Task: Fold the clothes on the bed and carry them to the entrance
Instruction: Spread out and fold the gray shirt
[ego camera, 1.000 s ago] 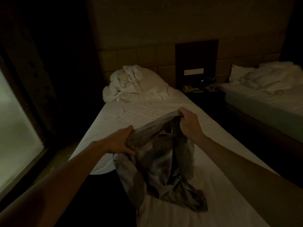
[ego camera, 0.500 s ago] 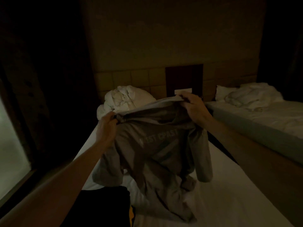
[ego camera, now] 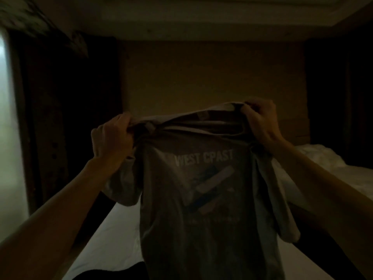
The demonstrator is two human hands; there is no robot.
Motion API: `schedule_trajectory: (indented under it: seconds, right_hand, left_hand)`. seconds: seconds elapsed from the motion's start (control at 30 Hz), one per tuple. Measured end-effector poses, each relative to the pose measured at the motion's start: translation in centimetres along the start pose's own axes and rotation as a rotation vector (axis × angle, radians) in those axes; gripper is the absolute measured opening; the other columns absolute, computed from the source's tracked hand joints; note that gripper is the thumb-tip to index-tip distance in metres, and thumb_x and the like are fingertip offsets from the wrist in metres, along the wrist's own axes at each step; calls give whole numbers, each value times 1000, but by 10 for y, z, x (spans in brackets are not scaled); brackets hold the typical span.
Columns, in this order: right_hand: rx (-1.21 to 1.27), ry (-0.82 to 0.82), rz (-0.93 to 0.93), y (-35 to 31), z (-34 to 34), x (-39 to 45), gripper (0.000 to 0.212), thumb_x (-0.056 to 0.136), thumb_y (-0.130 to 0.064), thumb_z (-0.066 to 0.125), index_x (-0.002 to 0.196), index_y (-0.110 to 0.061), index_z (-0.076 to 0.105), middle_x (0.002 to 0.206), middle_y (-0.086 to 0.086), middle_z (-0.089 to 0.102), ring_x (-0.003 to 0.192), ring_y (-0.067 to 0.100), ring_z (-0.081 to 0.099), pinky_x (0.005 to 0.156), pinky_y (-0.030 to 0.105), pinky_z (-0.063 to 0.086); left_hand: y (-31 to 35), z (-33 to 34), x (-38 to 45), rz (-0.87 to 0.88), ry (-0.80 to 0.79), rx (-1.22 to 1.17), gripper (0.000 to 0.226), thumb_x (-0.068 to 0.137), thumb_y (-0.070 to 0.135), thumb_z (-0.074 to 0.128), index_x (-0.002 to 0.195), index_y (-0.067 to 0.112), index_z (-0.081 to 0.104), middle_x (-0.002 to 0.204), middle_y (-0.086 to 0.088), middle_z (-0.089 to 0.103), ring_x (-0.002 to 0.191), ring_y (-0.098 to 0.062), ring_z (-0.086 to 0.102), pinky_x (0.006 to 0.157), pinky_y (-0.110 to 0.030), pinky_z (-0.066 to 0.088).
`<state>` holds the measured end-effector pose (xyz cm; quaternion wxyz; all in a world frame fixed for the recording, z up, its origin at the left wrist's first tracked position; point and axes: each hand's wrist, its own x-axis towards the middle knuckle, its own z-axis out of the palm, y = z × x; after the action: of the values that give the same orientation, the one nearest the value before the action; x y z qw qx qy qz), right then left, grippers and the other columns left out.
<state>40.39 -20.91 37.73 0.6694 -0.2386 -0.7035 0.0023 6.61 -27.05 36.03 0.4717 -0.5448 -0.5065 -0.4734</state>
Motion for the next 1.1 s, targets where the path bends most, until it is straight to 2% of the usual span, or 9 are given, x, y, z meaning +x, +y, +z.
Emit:
schedule_trajectory:
  seconds: [0.1,0.2,0.37,0.5,0.63,0.77,0.9,1.0,1.1]
  right_hand:
    - [-48,-33,-53,-9,-17,8,41,95,-12,55,57,-25,52,53,-10,45,45,0,42,45,11,29]
    - [-109,-89,-88,-4,-19,14,38,96,-22,59,60,-10,60,53,-1,48,46,5,41,45,17,28]
    - [-301,-143,-126,36,0,19,14,98,-23,56,89,-14,64,76,-2,59,69,17,57,60,31,41]
    - [-488,-284,-42,95,27,12,14,102,-23,45,104,-15,57,93,9,64,79,32,61,68,44,51]
    - [-630,-504,112,168,70,-13,22,104,-28,38,98,-18,56,89,7,58,80,33,58,69,40,45]
    - [-616,-699,293,259,131,-54,34,103,-39,39,91,-18,63,90,8,61,78,28,56,74,40,48]
    - [-616,-820,451,356,198,-108,44,95,-63,36,69,-30,46,81,6,53,71,27,53,65,37,45]
    - [-670,-923,473,422,246,-154,44,94,-62,43,69,-26,46,78,2,49,76,27,53,67,34,43]
    - [-766,-1011,483,479,286,-205,39,96,-57,44,85,-23,59,93,9,61,89,31,60,73,34,46]
  left_hand:
    - [6,-22,22,74,67,-37,39,78,51,37,74,15,52,69,-17,62,65,-38,62,57,-39,42]
    - [6,-19,33,93,52,-50,38,85,52,32,69,20,45,63,-16,58,60,-37,59,56,-41,46]
    - [1,23,24,64,1,98,41,92,45,41,73,14,61,64,-20,62,59,-41,61,56,-36,42]
    - [-11,79,10,-24,-245,262,50,96,56,38,90,16,68,86,-20,68,79,-42,65,68,-39,44]
    - [-23,160,-30,-46,-537,239,53,99,54,32,98,17,70,100,-15,69,89,-35,64,76,-39,48]
    - [-35,256,-114,-81,-760,195,43,102,40,33,102,15,67,113,-13,65,105,-33,56,92,-40,42]
    - [-49,348,-215,-172,-999,268,42,104,37,29,103,20,67,115,-8,65,113,-28,51,96,-40,36]
    - [-60,405,-291,-197,-1114,307,39,104,36,29,111,22,65,115,-6,64,117,-29,48,99,-42,36]
    - [-69,452,-356,-184,-1158,320,34,103,33,32,118,25,62,120,-5,61,121,-30,45,99,-42,33]
